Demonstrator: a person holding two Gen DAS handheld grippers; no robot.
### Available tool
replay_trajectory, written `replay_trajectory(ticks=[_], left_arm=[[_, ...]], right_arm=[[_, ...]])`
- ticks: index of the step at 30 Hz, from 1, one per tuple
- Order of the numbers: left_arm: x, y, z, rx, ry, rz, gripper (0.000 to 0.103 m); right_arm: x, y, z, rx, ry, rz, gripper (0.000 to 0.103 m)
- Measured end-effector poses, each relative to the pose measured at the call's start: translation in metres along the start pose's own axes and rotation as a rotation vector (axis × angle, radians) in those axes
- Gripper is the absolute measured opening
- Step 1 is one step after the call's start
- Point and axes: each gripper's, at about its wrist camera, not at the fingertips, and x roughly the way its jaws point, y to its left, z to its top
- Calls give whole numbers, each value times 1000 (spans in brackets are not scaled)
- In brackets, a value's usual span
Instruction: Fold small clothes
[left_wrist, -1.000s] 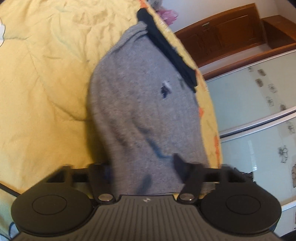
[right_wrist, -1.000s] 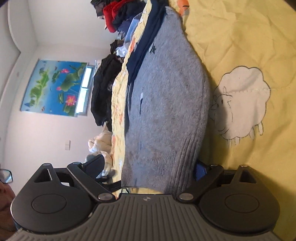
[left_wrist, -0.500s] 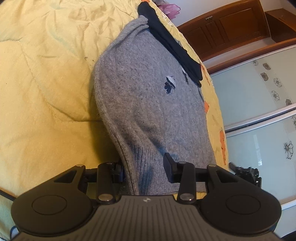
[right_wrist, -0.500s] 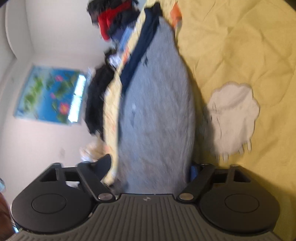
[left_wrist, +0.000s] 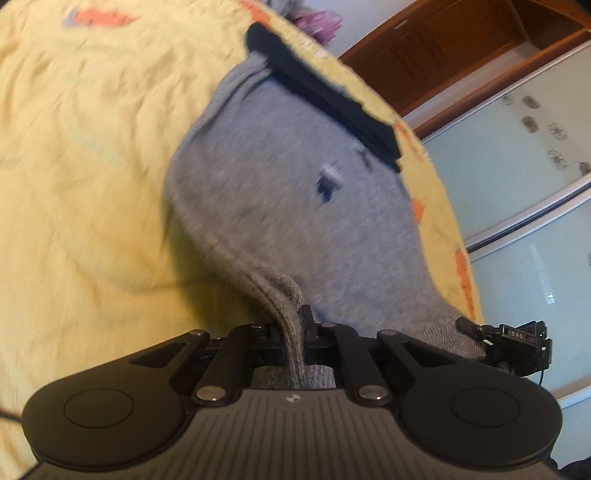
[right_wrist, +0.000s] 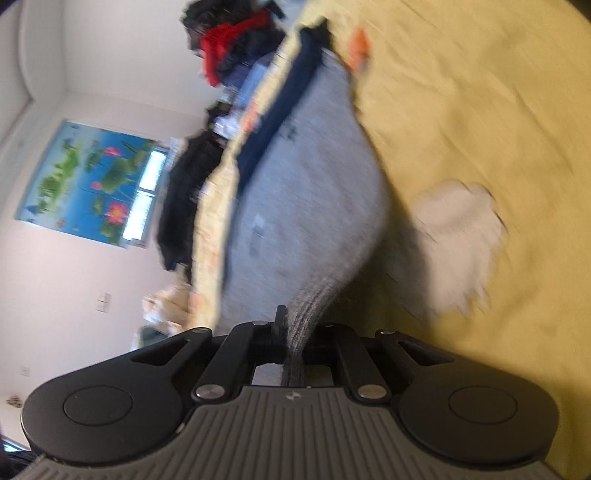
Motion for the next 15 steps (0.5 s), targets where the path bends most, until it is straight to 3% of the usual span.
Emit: replay_trajectory(ticks=[8, 11, 15], left_arm=[[-4, -28, 105, 83, -234, -135, 5], [16, -43, 151, 124, -279, -144, 5], [46, -55, 215, 175, -315, -104, 5]], right_arm=[[19, 37, 91, -107, -140, 158, 15], [45, 49, 144, -124, -193, 209, 15], [83, 56, 223, -144, -235, 200, 15]])
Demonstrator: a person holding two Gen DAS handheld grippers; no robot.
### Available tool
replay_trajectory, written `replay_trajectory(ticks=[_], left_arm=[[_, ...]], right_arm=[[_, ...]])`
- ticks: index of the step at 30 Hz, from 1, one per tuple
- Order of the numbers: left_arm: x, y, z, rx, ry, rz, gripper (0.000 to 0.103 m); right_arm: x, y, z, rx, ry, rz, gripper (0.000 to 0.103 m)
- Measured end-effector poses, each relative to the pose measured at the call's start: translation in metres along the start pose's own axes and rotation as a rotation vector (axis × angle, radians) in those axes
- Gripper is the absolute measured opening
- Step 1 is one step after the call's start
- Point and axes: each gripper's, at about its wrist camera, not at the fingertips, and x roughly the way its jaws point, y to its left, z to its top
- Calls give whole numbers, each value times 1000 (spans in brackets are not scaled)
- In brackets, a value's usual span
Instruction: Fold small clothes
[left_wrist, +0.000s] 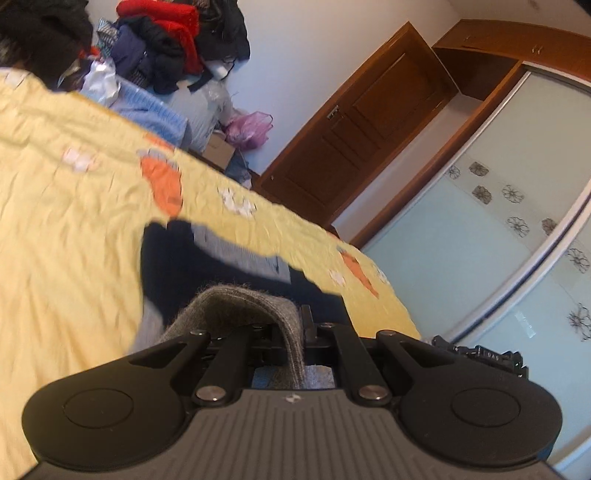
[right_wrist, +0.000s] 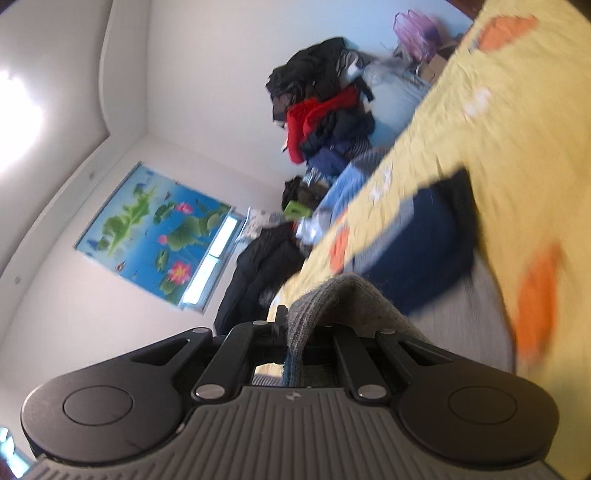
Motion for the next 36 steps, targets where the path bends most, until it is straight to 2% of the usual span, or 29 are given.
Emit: replay_trajectory(ticks=[6, 11, 14, 16, 17, 19, 20, 21, 24, 27, 28, 31, 34, 36], left_arm=[[81, 22, 65, 37, -42, 112, 5], [147, 64, 90, -37, -19, 287, 6], [162, 83, 96, -101, -11, 308, 7], [162, 83, 98, -99, -23, 302, 11], [160, 83, 100, -100, -22, 281, 19], [156, 79, 105, -78, -15, 240, 54], [153, 76, 107, -65, -22, 237, 92], [150, 74, 109, -64, -39, 261, 103], [135, 78, 110, -104, -71, 337, 103], [107, 82, 92, -176, -113, 450, 103], [93, 82, 78, -207, -136, 450, 103], [45, 76, 24, -289, -166, 384, 103], [12, 68, -31, -342, -139, 345, 103], [0, 67, -58, -393, -120, 313, 103]], right_arm=[[77, -41, 86, 25, -63, -119, 15], [128, -95, 114, 112, -68, -275, 15], [145, -111, 116, 141, -81, -308, 30], [146, -114, 113, 159, -116, -316, 77], [146, -114, 112, 161, -132, -320, 83], [143, -113, 111, 121, -152, -308, 84], [141, -112, 110, 108, -144, -310, 84], [140, -111, 108, 96, -134, -318, 84], [130, -102, 101, 43, -115, -337, 84], [104, -88, 82, 5, -123, -302, 84], [90, -81, 72, -10, -126, -290, 84], [46, -63, 28, -45, -121, -274, 85], [7, -54, -19, -60, -106, -329, 85], [-8, -57, -42, -13, -98, -337, 84]])
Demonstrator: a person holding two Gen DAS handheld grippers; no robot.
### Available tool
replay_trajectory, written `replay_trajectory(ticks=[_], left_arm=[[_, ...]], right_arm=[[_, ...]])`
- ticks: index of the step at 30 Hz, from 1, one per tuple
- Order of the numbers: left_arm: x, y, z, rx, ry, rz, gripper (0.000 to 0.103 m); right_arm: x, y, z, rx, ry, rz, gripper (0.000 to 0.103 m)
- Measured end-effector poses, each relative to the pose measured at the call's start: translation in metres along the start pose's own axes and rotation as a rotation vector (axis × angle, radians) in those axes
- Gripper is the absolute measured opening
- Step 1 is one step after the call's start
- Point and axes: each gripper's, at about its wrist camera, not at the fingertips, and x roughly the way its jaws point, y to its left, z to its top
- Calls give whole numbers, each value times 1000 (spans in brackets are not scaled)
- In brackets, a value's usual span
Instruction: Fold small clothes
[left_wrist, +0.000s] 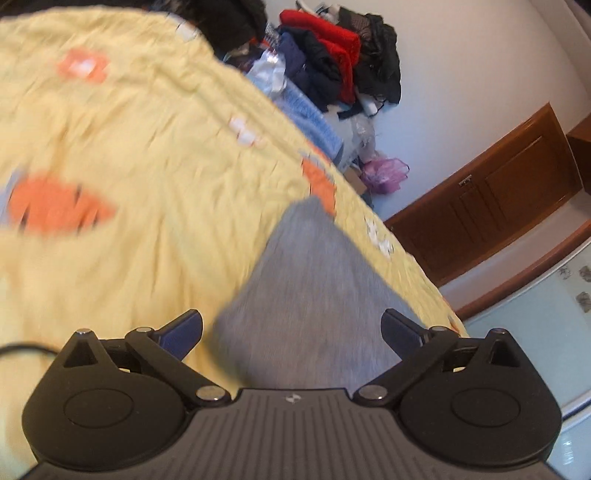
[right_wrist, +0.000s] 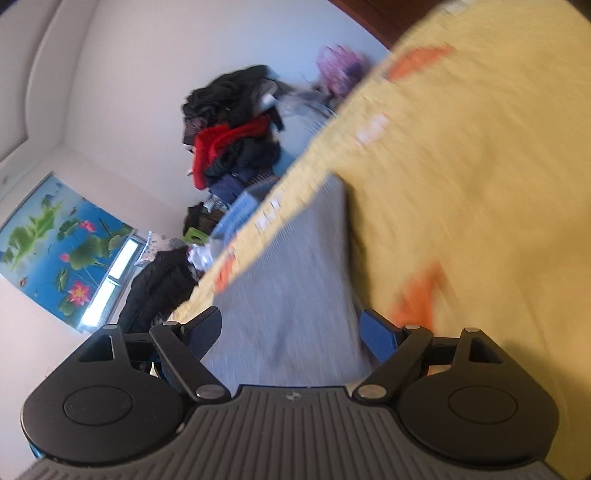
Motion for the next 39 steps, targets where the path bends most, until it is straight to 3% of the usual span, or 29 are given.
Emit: replay_trajectory(ticks=[6, 8, 15, 22, 26, 29, 32, 34, 35, 37, 39], left_arm=[[13, 19, -31, -194, 89, -82, 103], [19, 18, -33, -215, 83, -87, 103], [43, 7, -22, -199, 68, -102, 103], [75, -8, -7, -156, 63, -100, 103], [92, -21, -3, -116, 40, -58, 101], [91, -25, -6, -77, 22, -8, 80], [92, -19, -10, -55, 27, 19, 42], [91, -14, -11, -60, 22, 43, 28], [91, -12, -11, -70, 28, 52, 20], [91, -11, -8, -80, 42, 51, 16], [89, -17, -6, -49, 46, 71, 13]], right_arm=[[15, -5, -32, 106, 63, -46, 82], [23, 6, -40, 52, 42, -71, 86], [60, 16, -36, 112, -35, -53, 85], [86, 24, -29, 79, -34, -62, 85], [98, 22, -21, 129, -61, -44, 84], [106, 21, -19, 126, -62, -68, 70], [111, 14, -20, 150, -61, -62, 48], [114, 4, -22, 192, -50, -58, 18], [116, -3, -24, 219, -37, -61, 15], [114, -9, -26, 240, -48, -26, 16], [113, -5, -25, 222, -40, -43, 17]])
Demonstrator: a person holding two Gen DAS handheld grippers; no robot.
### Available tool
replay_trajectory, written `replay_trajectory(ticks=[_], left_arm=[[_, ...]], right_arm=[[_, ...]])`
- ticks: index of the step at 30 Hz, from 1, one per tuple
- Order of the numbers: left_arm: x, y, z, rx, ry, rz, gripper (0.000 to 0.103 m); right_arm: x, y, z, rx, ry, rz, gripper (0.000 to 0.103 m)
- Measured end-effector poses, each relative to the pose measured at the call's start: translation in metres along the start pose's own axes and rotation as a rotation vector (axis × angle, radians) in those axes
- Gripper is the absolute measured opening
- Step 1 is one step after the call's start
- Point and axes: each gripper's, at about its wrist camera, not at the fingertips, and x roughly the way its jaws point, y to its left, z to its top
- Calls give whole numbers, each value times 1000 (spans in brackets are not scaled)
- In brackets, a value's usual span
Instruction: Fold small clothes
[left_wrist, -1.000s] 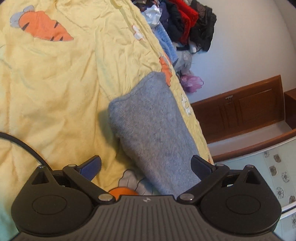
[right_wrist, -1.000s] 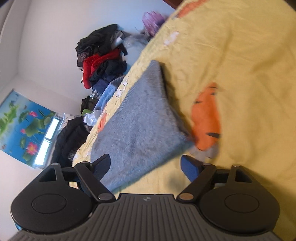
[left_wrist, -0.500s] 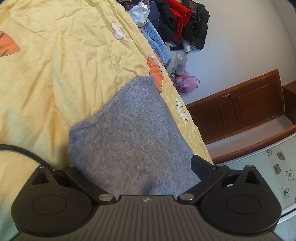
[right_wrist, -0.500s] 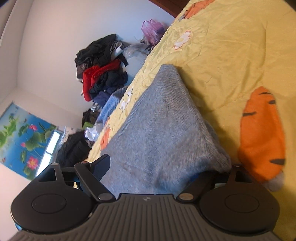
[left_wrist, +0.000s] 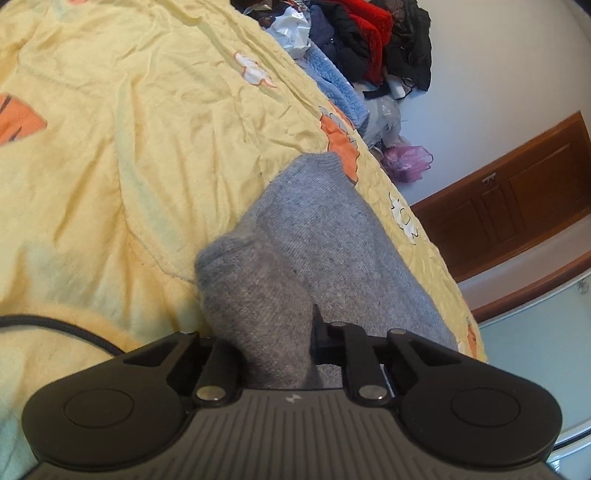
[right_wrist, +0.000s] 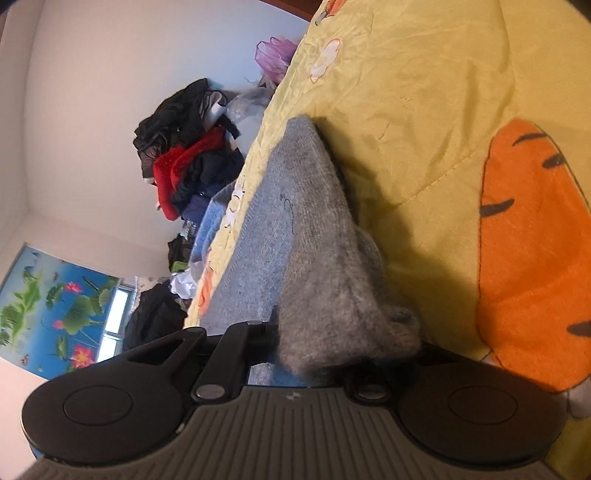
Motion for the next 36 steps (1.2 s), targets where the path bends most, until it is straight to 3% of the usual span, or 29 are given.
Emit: replay_trajectory(ticks=[2, 7, 11, 15, 20, 23, 26, 27, 28, 30, 31, 32, 36], left_arm=[[-8, -10, 2, 33, -19, 15, 12], [-46, -28, 6, 59, -46, -56, 11], [-88, -23, -9, 83, -37, -106, 11], [-129, 6, -40, 95, -3, -113, 11], [-165, 60, -84, 1, 61, -80, 11], [-170, 78, -100, 50, 71, -47, 13], [-166, 83, -105, 109, 77, -24, 18], [-168, 83, -105, 117, 64, -15, 24], [-173, 83, -105, 126, 51, -17, 27], [-183, 82, -103, 165, 19, 19, 55], [-187, 81, -99, 176, -6, 39, 63], [-195, 81, -96, 185, -49, 68, 67], [-236, 67, -76, 234, -323, 215, 68]], right_arm=[[-3, 12, 0, -57, -4, -6, 17], [-25, 44, 6, -110, -22, 71, 16], [-61, 52, -4, -126, 10, 145, 15], [-106, 33, -32, -94, 75, 172, 15], [-162, 0, -81, -13, 123, 172, 15], [-180, -16, -101, 0, 128, 151, 16], [-183, -30, -106, 19, 127, 103, 34], [-185, -28, -106, -5, 124, 64, 50], [-188, -25, -105, -26, 111, 47, 55], [-197, -21, -102, -55, 85, 63, 55], [-201, -20, -99, -67, 71, 53, 55], [-206, -18, -93, -91, 49, 33, 55], [-214, 12, -71, -320, -65, -91, 55]])
